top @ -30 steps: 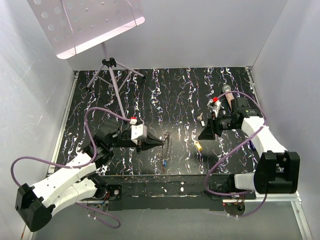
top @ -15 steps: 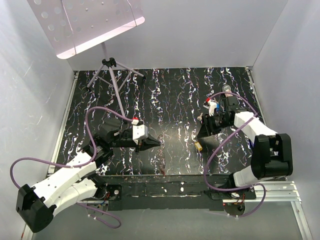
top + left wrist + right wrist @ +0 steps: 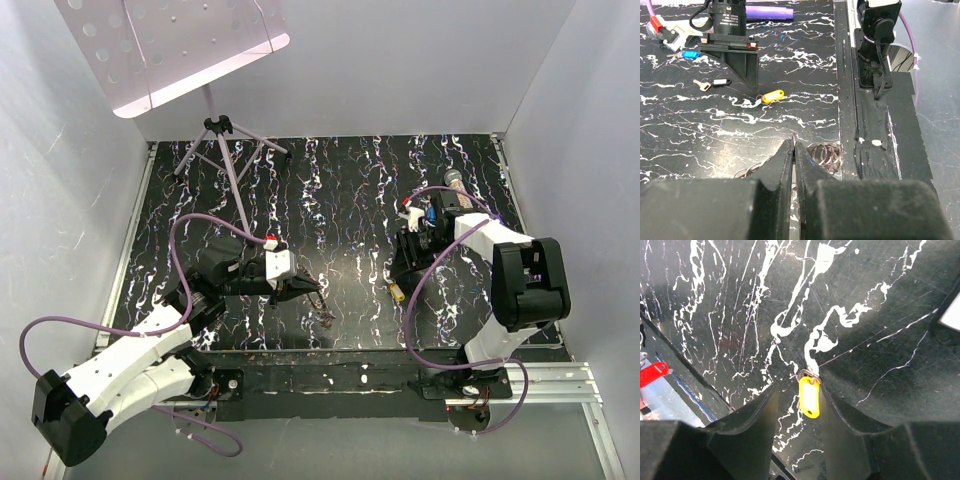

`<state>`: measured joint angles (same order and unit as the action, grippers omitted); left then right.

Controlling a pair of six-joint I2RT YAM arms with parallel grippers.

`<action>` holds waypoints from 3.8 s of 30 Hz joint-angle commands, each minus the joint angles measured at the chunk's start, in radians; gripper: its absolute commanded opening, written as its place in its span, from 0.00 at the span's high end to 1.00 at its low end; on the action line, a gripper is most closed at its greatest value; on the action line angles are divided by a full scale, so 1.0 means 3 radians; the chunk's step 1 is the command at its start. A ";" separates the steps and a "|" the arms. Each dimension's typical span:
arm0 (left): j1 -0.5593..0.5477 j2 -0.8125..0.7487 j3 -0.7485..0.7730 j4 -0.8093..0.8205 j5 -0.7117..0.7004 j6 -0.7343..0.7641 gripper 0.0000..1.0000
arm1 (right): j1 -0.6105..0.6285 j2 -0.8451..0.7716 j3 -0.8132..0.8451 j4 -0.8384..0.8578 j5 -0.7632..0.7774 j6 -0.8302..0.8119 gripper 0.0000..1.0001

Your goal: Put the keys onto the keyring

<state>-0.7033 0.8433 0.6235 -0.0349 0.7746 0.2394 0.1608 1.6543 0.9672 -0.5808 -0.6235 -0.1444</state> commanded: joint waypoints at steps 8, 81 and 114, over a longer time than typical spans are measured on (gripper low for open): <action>0.0007 -0.0091 0.0171 -0.0022 -0.0015 0.0092 1.00 | 0.0037 0.0182 0.0212 -0.0171 0.0084 0.0026 0.59; 0.0192 0.0283 0.0089 0.3563 0.1764 -0.2731 1.00 | 0.0098 -0.0411 0.0636 -0.1050 -0.0836 -0.0904 0.55; 0.0856 0.0114 0.0069 0.0715 0.0716 -0.0982 1.00 | 0.0144 -0.0033 0.0468 -0.0432 0.0329 -0.0127 0.55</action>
<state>-0.4515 0.8967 0.6273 0.3115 1.0367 -0.1768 0.1913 1.6047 1.1137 -0.7513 -0.6094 -0.2333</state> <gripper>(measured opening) 0.018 0.448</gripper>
